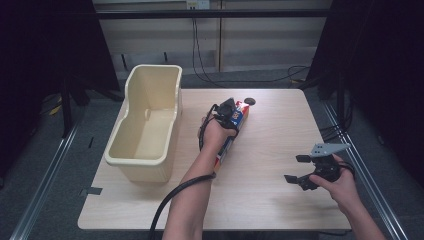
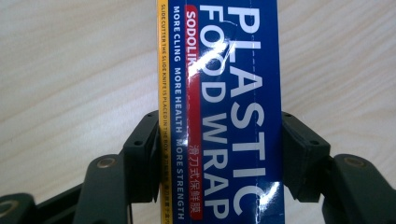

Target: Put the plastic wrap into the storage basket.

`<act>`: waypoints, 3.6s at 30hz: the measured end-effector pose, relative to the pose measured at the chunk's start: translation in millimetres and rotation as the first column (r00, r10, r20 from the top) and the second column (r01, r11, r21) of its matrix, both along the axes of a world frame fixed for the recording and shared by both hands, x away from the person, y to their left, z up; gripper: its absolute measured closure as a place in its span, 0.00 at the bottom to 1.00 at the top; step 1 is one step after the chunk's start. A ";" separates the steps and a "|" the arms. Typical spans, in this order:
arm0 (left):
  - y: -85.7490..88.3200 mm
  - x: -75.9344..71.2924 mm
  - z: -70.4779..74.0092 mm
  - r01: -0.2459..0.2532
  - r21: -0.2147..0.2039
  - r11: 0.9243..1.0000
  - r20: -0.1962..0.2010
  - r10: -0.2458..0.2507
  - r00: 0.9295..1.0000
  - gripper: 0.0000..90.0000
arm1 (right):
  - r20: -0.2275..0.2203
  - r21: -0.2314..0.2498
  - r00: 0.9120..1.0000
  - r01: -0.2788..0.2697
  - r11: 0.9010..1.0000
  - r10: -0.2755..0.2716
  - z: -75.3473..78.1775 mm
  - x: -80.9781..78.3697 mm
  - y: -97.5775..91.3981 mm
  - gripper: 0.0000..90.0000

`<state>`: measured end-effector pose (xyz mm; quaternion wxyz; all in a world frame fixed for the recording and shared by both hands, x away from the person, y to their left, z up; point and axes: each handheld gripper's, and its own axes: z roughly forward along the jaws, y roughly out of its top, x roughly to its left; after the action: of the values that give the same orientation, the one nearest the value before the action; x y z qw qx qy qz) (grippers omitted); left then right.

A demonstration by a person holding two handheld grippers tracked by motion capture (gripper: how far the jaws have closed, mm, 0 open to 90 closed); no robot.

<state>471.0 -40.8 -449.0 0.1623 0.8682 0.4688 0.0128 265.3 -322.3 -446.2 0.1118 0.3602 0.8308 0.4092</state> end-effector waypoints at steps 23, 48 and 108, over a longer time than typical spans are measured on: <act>10.1 -8.1 64.8 -0.057 0.005 0.998 -0.108 0.058 0.993 0.46 | 0.005 0.001 1.000 -0.005 1.000 0.005 1.6 -1.0 2.5 0.09; 55.0 -12.8 138.0 -0.132 0.028 0.991 -0.159 0.135 0.978 0.46 | 0.007 -0.001 1.000 -0.018 1.000 0.018 2.5 -1.8 5.4 0.09; 153.1 -26.3 235.1 -0.305 0.008 0.952 -0.114 0.304 0.946 0.46 | -0.001 -0.010 0.999 -0.038 0.999 0.038 1.6 -1.5 9.8 0.09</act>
<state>444.7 112.3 -214.0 0.1354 0.7838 0.6059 -0.0142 263.8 -312.5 -444.7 0.1053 0.3439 0.8396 0.4071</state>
